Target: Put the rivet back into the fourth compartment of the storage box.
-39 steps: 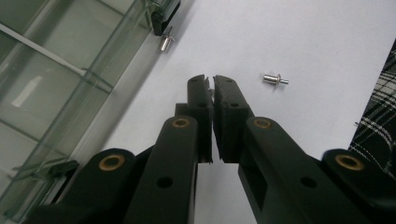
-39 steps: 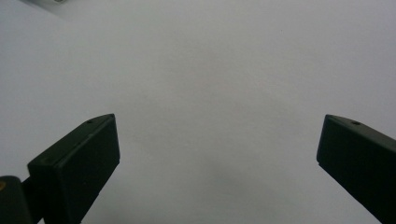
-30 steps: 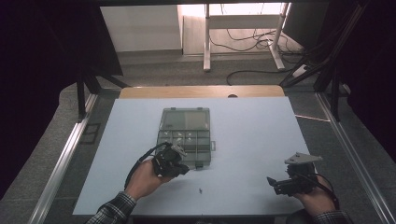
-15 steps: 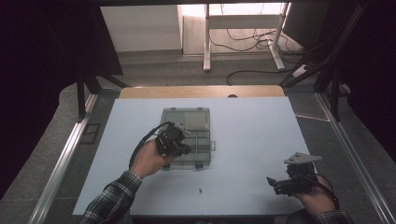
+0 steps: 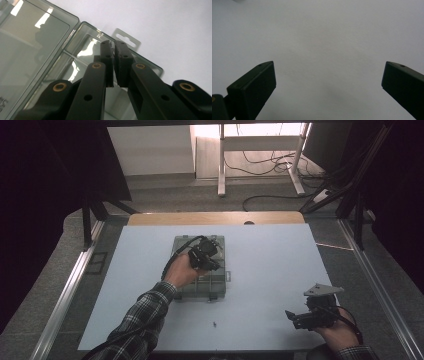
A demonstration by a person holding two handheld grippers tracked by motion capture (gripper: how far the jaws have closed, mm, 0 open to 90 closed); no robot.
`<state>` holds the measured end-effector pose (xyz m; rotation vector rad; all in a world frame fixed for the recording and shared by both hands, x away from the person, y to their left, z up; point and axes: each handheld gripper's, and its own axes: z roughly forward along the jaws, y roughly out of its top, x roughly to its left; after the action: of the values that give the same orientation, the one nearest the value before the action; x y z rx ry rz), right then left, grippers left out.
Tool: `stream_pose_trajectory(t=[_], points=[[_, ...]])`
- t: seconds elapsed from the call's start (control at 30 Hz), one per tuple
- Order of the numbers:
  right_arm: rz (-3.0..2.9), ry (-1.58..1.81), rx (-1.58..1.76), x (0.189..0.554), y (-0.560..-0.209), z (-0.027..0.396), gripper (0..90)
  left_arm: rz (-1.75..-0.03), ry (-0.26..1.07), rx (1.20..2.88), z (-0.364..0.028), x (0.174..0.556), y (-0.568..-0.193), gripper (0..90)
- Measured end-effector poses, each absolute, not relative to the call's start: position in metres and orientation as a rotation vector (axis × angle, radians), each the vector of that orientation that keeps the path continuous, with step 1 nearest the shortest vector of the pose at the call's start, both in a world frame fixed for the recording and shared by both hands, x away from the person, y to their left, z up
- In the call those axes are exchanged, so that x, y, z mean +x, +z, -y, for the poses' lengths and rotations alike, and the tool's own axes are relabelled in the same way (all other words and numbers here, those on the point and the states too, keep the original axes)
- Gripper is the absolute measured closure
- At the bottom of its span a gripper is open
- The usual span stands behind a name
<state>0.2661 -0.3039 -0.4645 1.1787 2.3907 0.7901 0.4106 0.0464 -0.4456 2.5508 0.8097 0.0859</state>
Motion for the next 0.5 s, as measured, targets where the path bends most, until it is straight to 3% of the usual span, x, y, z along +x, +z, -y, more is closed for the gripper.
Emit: stream_pose_trajectory(t=[0.23, 0.37, 0.5], points=[[-2.399, 0.784, 1.175, 0.266, -0.465, 0.304, 0.0, -0.853, 0.064, 2.558, -0.043, 0.422, -0.461, 85.2], [-2.401, 0.782, 1.172, 0.266, -0.465, 0.304, 0.0, -0.857, 0.054, 2.536, -0.045, 0.422, -0.462, 72.7], [-2.4, 0.779, 1.175, 0.266, -0.465, 0.304, 0.0, -0.813, 0.04, 2.523, -0.051, 0.41, -0.451, 66.1]])
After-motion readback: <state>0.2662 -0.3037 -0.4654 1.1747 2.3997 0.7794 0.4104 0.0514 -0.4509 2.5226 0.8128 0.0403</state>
